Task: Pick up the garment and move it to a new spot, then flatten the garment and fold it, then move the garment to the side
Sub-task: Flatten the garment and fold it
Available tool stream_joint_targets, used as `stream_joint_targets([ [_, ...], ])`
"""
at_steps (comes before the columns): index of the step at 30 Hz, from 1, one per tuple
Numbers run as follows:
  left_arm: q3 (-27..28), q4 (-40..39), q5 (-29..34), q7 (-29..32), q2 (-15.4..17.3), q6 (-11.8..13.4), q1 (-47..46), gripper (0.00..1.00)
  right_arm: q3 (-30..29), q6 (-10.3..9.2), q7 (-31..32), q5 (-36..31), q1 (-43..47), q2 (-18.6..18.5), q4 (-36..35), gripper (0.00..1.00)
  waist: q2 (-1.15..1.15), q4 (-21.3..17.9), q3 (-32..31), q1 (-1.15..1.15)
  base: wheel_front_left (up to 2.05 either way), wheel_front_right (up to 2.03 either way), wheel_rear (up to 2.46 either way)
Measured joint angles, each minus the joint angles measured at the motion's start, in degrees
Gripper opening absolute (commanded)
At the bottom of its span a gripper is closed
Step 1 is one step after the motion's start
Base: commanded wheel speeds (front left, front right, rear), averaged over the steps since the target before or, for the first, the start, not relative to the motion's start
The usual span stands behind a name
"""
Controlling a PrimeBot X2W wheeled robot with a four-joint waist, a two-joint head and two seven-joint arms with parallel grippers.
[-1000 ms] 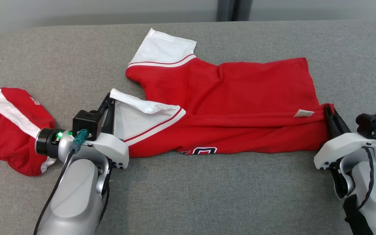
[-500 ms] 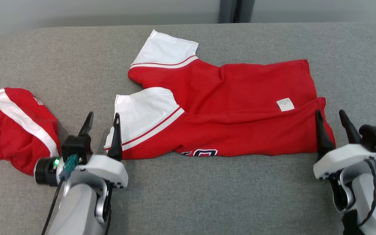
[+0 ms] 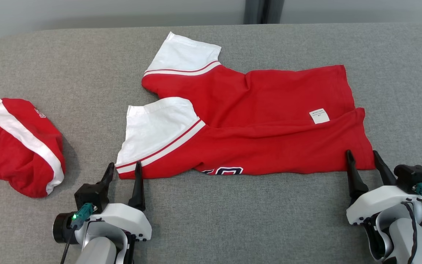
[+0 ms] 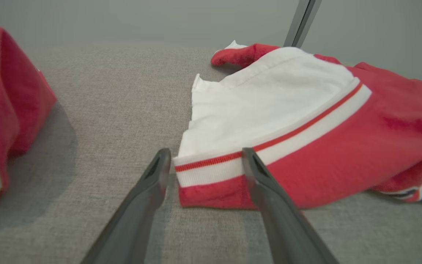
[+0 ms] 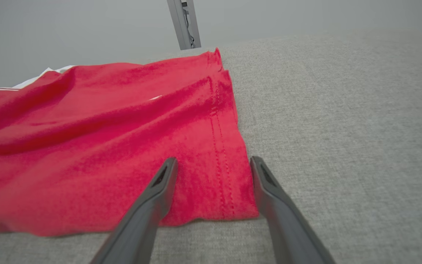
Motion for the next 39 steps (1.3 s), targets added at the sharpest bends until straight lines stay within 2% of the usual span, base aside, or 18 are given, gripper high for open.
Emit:
stream_joint_targets([
  [11, -1.0, 4.0, -3.0, 0.0, 0.0, 1.1, -0.4, 1.0, -0.1, 0.0, 0.0, -0.2, -0.8, -0.1, 1.8, 1.0, 0.0, -0.1, 1.0, 0.0, 0.0, 0.0, 0.0],
  [12, -1.2, 4.2, -3.1, 0.0, 0.0, 1.0, -0.5, 0.87, -0.1, 0.01, -0.1, -0.2, -0.8, -0.1, 2.2, 1.0, 0.0, -0.1, 1.1, 0.0, 0.0, 0.0, 0.0],
  [13, -1.5, 4.4, -3.1, -0.1, 0.0, 0.7, -0.7, 0.46, -0.1, 0.01, -0.1, -0.4, -1.0, -0.2, 2.5, 1.0, 0.0, -0.1, 1.2, 0.0, 0.0, 0.0, 0.0],
  [14, -1.5, 4.4, -3.1, -0.1, 0.0, 0.7, -0.7, 0.0, -0.1, 0.01, -0.1, -0.4, -1.0, -0.2, 2.5, 1.0, 0.0, -0.1, 1.2, 0.0, 0.0, 0.0, 0.0],
  [21, -2.6, 5.0, -4.5, -0.2, 0.0, -1.4, -1.6, 0.0, -0.3, 0.02, -0.4, -0.6, -1.7, -0.2, 4.3, 1.0, 0.0, 0.1, 2.1, 0.0, 0.0, 0.0, 0.0],
  [22, -2.7, 5.0, -4.4, -0.2, 0.1, -1.5, -1.7, 0.0, -0.1, 0.02, -0.5, -0.7, -1.9, -0.2, 4.7, 0.63, 0.0, 0.2, 2.2, 0.0, 0.0, 0.0, 0.0],
  [24, -2.8, 4.8, -4.4, -0.2, 0.1, -2.0, -1.8, 0.0, 0.0, 0.02, -0.6, -0.7, -2.3, -0.3, 5.3, 0.0, 0.0, 0.3, 2.4, 0.0, 0.0, 0.0, 0.0],
  [31, -1.0, 2.7, -3.5, 0.0, 0.0, -2.6, -1.3, 0.0, -0.3, 0.04, -0.4, 1.0, -2.6, -0.3, 5.8, 0.0, 0.0, 0.5, 1.3, 0.0, 0.0, 0.0, 0.0],
  [39, 2.2, 2.5, -0.5, 0.0, -0.1, -4.0, 3.0, 0.0, -1.4, 0.04, -0.1, 1.2, 0.4, -0.6, 5.9, 0.0, 0.0, 0.4, -3.6, 0.0, 0.0, 0.0, 0.0],
])
